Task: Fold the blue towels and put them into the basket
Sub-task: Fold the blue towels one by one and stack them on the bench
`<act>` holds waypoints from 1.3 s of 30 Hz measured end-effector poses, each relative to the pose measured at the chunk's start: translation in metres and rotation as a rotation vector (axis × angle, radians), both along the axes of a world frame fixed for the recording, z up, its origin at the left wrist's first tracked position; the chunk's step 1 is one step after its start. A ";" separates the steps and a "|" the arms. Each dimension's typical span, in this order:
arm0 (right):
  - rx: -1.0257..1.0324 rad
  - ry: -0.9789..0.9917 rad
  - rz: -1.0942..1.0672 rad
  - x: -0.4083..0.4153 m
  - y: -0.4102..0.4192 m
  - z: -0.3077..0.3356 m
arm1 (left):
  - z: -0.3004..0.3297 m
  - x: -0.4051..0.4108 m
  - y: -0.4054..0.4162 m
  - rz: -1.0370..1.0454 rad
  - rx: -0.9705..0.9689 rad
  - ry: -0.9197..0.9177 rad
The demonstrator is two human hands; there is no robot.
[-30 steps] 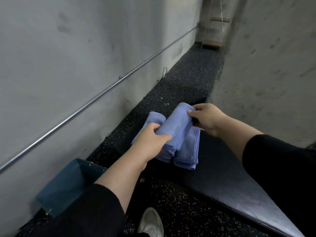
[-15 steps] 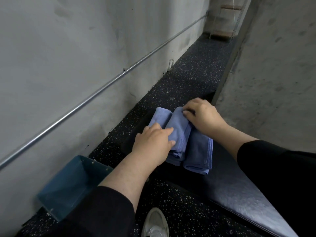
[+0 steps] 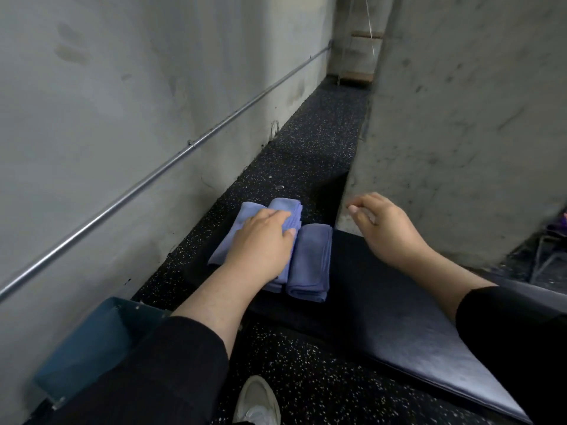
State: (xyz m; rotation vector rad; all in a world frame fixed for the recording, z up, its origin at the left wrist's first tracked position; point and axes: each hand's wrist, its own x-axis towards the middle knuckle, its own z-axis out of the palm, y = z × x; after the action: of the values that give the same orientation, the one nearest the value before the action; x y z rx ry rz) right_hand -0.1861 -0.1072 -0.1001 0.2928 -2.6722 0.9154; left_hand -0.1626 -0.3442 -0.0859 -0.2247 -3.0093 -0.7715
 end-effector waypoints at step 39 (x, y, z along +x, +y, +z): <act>0.184 0.029 -1.198 0.302 0.360 0.063 | 0.009 0.115 0.346 -0.723 0.088 -0.030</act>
State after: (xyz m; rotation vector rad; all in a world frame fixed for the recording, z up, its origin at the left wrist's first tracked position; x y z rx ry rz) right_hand 0.1161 0.2525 -0.0366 -1.1177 -2.2419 0.2524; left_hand -0.0473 0.0018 -0.0770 -1.3464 -2.8833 -0.9269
